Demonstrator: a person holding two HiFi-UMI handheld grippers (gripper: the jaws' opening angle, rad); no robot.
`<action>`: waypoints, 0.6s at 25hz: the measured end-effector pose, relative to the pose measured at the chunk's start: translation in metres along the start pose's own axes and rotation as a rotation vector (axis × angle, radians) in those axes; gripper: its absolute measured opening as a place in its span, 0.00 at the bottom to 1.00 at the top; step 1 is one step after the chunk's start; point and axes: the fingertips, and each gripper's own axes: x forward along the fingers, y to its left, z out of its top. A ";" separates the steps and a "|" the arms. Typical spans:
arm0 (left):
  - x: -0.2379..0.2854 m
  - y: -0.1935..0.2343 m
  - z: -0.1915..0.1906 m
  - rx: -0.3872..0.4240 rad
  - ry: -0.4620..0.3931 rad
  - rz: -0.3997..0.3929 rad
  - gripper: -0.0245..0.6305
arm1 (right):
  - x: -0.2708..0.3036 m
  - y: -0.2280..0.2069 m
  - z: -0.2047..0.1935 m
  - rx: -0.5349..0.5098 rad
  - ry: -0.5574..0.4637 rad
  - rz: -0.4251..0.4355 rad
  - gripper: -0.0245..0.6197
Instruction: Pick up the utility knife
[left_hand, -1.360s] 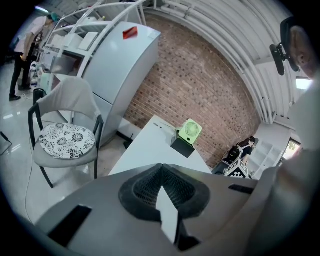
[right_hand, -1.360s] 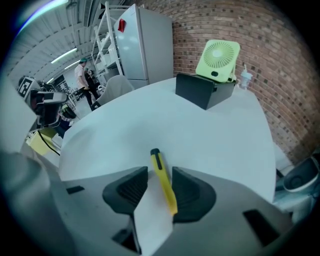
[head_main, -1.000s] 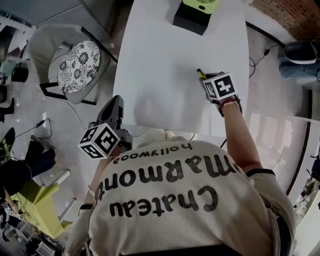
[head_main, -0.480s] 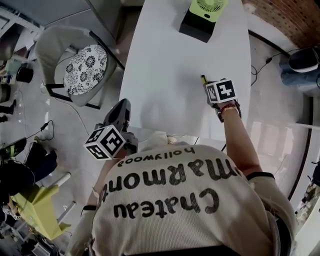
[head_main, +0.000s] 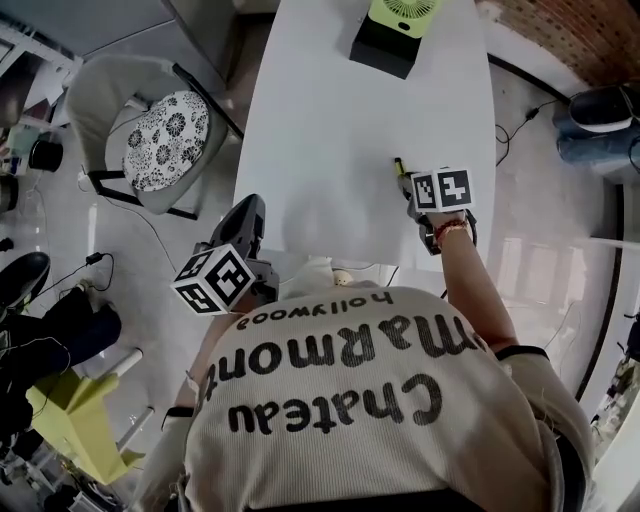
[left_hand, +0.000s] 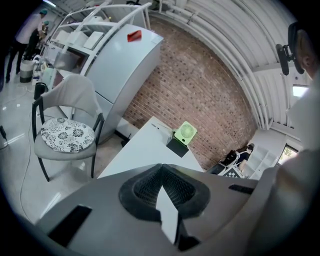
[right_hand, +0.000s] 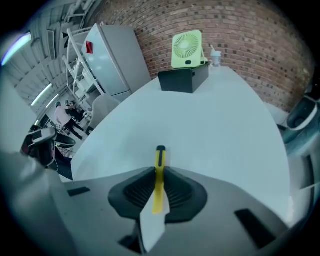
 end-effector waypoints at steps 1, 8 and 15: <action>0.000 -0.002 -0.001 0.001 0.003 -0.003 0.04 | -0.001 0.003 -0.003 0.017 0.000 0.019 0.13; -0.005 -0.015 -0.013 0.006 0.012 -0.026 0.04 | -0.003 0.036 -0.024 0.178 -0.012 0.194 0.13; -0.015 -0.027 -0.024 0.009 0.015 -0.036 0.04 | -0.007 0.079 -0.032 0.119 -0.045 0.239 0.13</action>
